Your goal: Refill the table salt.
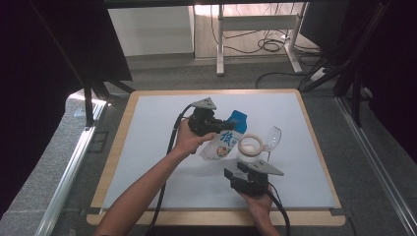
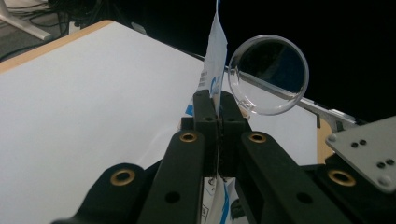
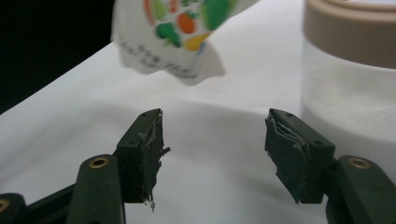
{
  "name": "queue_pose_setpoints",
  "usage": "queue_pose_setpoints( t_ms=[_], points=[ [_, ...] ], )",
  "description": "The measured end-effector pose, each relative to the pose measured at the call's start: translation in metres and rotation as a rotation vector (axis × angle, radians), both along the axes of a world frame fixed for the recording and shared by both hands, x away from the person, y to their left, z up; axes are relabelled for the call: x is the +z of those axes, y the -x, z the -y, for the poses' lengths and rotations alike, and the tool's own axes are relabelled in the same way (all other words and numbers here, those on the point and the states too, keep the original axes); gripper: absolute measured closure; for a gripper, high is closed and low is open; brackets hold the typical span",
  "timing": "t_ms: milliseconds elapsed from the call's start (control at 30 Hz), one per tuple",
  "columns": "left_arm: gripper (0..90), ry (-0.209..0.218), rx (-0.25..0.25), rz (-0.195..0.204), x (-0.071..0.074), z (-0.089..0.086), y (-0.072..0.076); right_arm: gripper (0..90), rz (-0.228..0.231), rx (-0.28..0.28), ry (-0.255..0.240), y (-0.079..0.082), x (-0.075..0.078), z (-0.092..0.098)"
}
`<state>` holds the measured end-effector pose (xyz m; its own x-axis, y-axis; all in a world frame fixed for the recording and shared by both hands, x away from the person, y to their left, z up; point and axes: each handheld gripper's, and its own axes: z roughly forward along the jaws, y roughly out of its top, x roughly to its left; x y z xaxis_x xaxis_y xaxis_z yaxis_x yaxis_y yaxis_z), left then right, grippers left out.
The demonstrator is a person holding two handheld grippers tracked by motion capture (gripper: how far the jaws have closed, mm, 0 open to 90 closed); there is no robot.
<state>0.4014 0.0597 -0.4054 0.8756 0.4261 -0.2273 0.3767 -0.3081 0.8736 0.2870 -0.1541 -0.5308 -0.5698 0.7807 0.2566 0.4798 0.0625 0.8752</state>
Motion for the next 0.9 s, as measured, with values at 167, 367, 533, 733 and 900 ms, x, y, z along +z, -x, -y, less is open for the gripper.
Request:
queue_pose_setpoints(
  t_ms=[167, 367, 533, 733, 900],
  points=[
    [89.6, 0.003, -0.008, -0.003, -0.002, 0.001, 0.001, 37.6, 0.002, -0.013, 0.003, 0.001, -0.001, 0.009],
    [89.6, 0.003, -0.007, -0.003, -0.002, 0.002, 0.001, 37.7, 0.010, -0.027, -0.003, 0.000, 0.003, 0.016],
    [89.6, 0.004, -0.005, -0.002, -0.002, -0.001, 0.001, 37.7, 0.010, -0.041, -0.004, 0.000, 0.003, 0.021],
    [89.6, 0.010, 0.000, 0.000, -0.002, -0.006, 0.004, 37.7, 0.014, -0.059, -0.008, 0.001, 0.004, 0.028],
    [89.6, 0.018, 0.018, 0.002, -0.002, -0.018, 0.006, 37.7, 0.016, -0.074, -0.011, 0.000, 0.005, 0.032]
  ],
)
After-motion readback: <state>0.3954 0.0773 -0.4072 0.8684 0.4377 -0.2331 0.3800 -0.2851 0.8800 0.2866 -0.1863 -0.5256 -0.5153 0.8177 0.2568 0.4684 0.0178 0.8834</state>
